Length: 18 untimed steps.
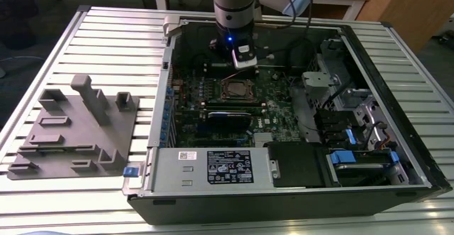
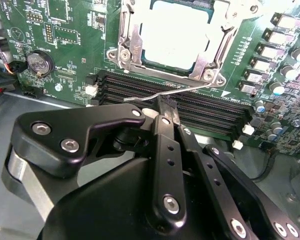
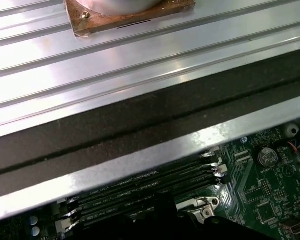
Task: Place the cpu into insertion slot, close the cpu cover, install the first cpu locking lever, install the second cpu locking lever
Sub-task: 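Install the first cpu locking lever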
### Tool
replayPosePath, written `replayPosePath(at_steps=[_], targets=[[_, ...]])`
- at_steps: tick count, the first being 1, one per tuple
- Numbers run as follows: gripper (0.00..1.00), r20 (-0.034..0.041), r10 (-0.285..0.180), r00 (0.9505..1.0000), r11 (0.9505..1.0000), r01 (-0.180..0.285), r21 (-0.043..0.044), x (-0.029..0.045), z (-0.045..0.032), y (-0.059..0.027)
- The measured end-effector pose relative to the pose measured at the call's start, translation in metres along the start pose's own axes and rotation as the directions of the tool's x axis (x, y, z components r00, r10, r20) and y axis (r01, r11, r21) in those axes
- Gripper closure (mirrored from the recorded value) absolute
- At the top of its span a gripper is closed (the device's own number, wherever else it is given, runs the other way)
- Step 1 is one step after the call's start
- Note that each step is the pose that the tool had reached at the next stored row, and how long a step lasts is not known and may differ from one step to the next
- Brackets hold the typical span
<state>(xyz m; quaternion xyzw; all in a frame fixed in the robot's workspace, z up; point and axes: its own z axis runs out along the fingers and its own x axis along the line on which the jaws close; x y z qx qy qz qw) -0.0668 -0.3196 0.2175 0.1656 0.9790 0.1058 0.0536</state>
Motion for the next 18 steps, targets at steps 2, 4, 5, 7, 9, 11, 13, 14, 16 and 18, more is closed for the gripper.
replayPosePath(at_steps=[2, 4, 5, 7, 9, 11, 13, 14, 16, 18], targets=[[0.89, 0.0000, 0.000, 1.0000, 1.0000, 0.000, -0.0001, 0.0001, 0.0016, -0.0004], [0.89, 0.0000, 0.000, 1.0000, 1.0000, 0.000, -0.0001, 0.0002, 0.0026, -0.0006], [0.89, -0.0001, 0.000, 1.0000, 1.0000, 0.000, 0.0002, 0.0002, 0.0027, -0.0007], [0.89, -0.0001, 0.000, 1.0000, 1.0000, 0.000, 0.0002, 0.0002, 0.0030, -0.0007], [0.89, 0.0000, 0.000, 1.0000, 1.0000, 0.000, 0.0001, 0.0000, 0.0032, -0.0007], [0.89, 0.0002, 0.000, 1.0000, 1.0000, 0.000, 0.0002, -0.0009, 0.0034, -0.0004], [0.89, 0.0002, 0.000, 1.0000, 1.0000, 0.000, 0.0005, -0.0019, 0.0035, -0.0001], [0.89, 0.0001, 0.000, 1.0000, 1.0000, 0.000, 0.0006, -0.0022, 0.0035, 0.0000], [0.89, 0.0002, 0.000, 1.0000, 1.0000, 0.000, 0.0007, -0.0022, 0.0035, 0.0001], [0.89, 0.0002, 0.000, 1.0000, 1.0000, 0.000, 0.0006, -0.0023, 0.0035, 0.0001]])
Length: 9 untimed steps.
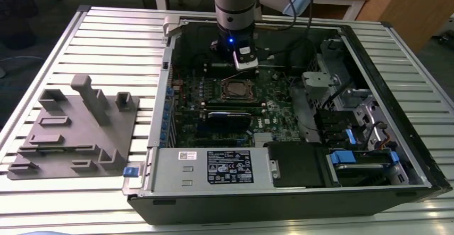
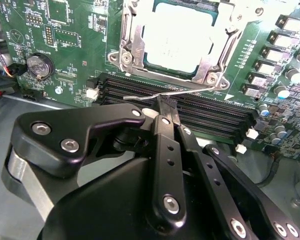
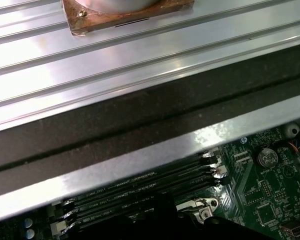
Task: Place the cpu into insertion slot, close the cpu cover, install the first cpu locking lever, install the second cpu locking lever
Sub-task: 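Install the first cpu locking lever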
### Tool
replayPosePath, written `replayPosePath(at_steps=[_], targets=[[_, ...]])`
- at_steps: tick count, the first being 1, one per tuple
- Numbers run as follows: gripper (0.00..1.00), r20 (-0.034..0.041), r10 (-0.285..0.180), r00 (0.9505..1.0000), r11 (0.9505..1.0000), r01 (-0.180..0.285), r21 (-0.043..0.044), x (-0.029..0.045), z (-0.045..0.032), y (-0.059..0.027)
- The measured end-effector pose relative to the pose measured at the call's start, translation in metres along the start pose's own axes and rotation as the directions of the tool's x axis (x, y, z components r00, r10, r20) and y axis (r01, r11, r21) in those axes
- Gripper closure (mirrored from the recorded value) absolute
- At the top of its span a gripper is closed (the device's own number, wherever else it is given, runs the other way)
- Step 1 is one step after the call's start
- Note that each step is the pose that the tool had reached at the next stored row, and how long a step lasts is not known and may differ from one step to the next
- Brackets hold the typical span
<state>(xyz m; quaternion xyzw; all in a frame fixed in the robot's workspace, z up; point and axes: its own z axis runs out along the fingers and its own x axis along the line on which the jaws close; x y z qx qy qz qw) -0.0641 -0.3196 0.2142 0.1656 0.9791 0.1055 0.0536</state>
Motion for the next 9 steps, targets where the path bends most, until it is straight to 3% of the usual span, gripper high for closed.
replayPosePath(at_steps=[9], targets=[[0.89, -0.0006, 0.000, 1.0000, 1.0000, 0.000, -0.0019, -0.0007, -0.0004, -0.0021]])
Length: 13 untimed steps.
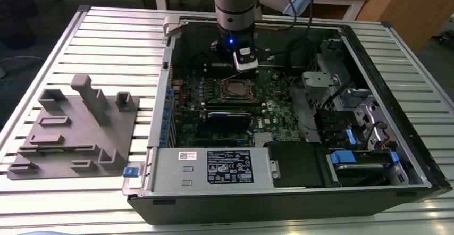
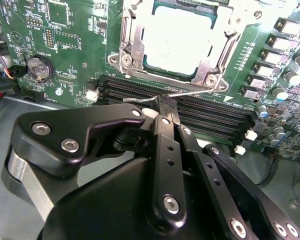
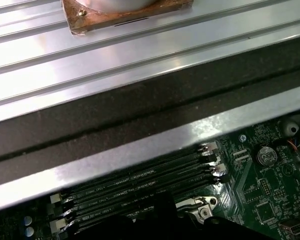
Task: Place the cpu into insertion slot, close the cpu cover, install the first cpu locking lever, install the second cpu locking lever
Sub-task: 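Install the first cpu locking lever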
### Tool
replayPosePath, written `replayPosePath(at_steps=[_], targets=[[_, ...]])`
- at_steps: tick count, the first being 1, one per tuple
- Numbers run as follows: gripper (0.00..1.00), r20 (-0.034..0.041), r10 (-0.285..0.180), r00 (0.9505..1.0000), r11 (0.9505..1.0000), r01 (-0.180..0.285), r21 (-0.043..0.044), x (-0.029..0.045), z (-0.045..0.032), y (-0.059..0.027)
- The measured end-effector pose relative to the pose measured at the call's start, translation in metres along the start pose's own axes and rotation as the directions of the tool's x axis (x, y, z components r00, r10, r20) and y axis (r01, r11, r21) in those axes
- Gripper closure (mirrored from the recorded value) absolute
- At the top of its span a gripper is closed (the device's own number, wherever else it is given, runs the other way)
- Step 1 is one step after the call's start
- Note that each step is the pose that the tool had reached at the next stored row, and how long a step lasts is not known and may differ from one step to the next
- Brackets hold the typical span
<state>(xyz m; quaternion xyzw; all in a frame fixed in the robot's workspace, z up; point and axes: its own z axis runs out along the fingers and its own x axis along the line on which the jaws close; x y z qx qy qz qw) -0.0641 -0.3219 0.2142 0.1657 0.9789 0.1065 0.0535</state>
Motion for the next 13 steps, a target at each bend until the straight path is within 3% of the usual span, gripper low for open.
replayPosePath(at_steps=[13], targets=[[0.89, 0.0007, 0.001, 1.0000, 1.0000, -0.001, 0.0017, 0.0006, 0.0041, 0.0008]])
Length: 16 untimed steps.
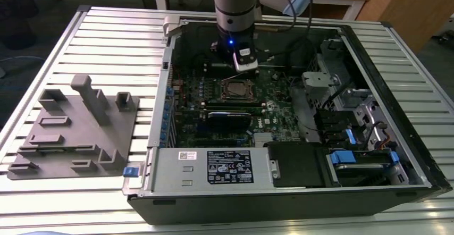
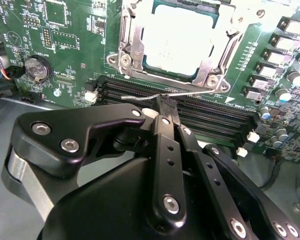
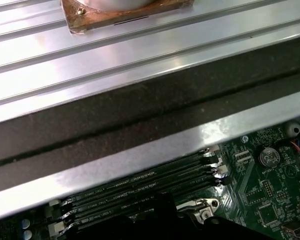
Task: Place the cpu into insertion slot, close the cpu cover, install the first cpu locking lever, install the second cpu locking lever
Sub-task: 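Install the first cpu locking lever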
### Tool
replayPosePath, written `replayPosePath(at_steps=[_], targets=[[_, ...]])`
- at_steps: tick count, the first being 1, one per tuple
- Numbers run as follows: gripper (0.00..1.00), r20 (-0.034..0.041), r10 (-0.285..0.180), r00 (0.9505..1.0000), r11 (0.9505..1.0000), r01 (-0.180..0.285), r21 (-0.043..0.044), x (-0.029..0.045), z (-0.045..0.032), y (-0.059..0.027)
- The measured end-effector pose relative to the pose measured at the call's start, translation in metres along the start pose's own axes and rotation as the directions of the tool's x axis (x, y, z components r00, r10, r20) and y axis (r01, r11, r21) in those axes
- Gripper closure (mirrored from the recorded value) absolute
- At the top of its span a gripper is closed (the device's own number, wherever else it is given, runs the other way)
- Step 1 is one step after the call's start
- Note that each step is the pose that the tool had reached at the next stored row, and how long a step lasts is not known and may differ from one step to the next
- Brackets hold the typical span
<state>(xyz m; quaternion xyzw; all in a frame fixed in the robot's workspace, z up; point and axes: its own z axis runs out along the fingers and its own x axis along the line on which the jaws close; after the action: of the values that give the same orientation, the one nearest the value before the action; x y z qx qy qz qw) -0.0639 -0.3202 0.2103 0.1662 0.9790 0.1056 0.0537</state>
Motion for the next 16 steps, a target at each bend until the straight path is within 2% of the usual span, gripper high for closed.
replayPosePath(at_steps=[9, 14, 16], targets=[[0.89, 0.0016, 0.000, 1.0000, 1.0000, 0.000, 0.0041, -0.0002, 0.0048, 0.0022], [0.89, 0.0038, -0.001, 1.0000, 0.9999, 0.001, 0.0110, -0.0008, 0.0056, 0.0028], [0.89, 0.0039, -0.001, 1.0000, 0.9999, 0.001, 0.0111, -0.0008, 0.0056, 0.0028]])
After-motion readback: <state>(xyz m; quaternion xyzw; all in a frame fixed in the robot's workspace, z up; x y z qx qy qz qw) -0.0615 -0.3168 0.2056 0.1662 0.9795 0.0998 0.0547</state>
